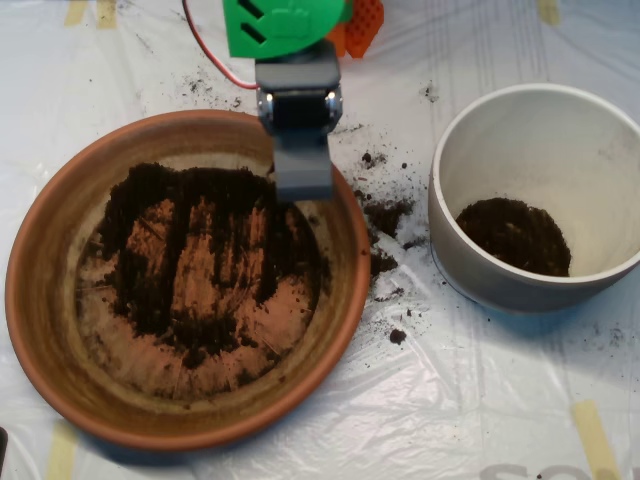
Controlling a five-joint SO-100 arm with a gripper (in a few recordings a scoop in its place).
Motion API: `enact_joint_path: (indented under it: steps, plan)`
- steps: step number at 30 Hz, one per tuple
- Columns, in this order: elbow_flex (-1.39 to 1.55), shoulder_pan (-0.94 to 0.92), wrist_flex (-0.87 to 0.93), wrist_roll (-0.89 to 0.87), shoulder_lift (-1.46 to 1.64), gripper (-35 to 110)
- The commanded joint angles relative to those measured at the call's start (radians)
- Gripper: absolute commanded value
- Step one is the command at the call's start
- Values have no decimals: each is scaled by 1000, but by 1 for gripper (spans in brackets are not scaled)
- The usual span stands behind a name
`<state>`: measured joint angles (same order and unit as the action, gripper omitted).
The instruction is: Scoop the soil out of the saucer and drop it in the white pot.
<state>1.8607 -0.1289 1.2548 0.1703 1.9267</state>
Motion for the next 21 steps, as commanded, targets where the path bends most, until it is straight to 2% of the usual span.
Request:
enact_joint_path:
  steps: [1,8,16,21]
  plan:
    - [-153,66,60,-12,94,0]
    - [-347,212,144,-29,71,0]
    - [-718,410,270,-20,-181,0]
    - [-807,515,288,18,-293,0]
